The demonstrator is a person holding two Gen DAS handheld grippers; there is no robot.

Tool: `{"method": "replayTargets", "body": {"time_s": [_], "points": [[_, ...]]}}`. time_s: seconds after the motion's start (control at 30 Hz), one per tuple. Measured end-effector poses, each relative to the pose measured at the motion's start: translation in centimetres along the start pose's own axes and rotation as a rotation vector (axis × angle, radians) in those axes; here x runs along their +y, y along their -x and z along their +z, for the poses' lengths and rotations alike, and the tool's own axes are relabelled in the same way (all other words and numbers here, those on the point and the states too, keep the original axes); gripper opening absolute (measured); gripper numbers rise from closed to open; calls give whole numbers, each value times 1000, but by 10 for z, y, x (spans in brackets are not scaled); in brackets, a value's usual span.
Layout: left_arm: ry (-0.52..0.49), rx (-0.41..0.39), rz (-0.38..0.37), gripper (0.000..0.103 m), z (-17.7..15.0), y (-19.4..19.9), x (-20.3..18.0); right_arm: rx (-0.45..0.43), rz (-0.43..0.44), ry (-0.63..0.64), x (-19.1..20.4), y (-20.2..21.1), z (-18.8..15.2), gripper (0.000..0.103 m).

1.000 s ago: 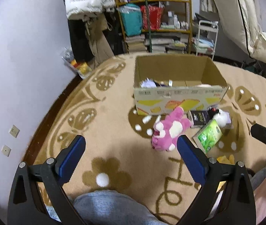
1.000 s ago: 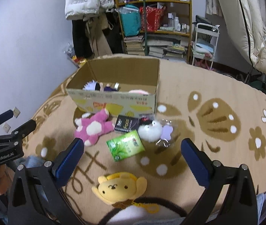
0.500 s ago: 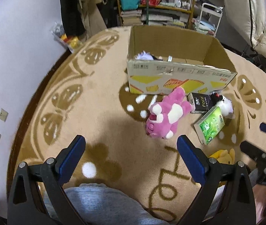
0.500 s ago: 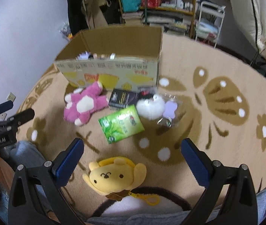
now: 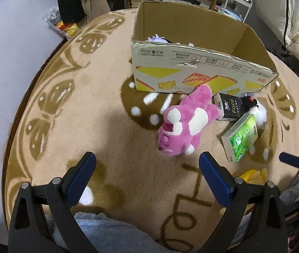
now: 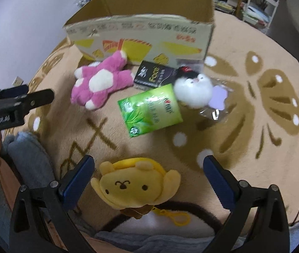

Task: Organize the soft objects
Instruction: 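Withdraw both tools and move them back toward the remaining plush toys, then grasp the pink plush bear with the left tool while the right tool grasps the yellow dog plush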

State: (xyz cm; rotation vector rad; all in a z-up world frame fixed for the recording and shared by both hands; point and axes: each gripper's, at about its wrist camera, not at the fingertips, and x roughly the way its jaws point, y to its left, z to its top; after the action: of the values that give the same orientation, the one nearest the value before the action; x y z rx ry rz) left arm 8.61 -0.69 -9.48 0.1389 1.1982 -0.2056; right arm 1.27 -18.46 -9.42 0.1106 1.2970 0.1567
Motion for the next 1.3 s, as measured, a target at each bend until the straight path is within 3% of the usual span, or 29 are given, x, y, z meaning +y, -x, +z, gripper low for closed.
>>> {"method": "replayTargets", "body": {"time_s": [0.27,0.4,0.5,0.67,0.83,1.07,1.1,1.13,1.17,1.23,1.3], "points": [[-58,-8,18,97,7,-14,-14,72,79,42,15,-19,-3,103],[-39,-2,36,97,14,-25,-16,121,98,29,16,-30,-4,103],[-17,24,5,97,18,-33,-15,131,112,29,17,-34,-5,103],[-6,3,-41,97,25,-37,-20,141,126,50,20,-38,-6,102],[-43,-2,-35,97,31,-47,-32,165,93,29,18,-50,-4,86],[1,35,-36,97,38,-69,-27,148,68,60,22,-55,-2,76],[5,32,-37,97,38,-69,-26,137,74,59,22,-54,-1,68],[3,30,-33,97,38,-69,-26,115,92,55,21,-50,-1,54],[-6,28,-25,96,38,-70,-27,105,112,51,19,-46,-2,53],[-27,62,-30,93,35,-77,-30,94,124,40,17,-44,-1,53],[-37,112,-50,80,33,-86,-34,98,128,40,17,-46,0,53]]}}
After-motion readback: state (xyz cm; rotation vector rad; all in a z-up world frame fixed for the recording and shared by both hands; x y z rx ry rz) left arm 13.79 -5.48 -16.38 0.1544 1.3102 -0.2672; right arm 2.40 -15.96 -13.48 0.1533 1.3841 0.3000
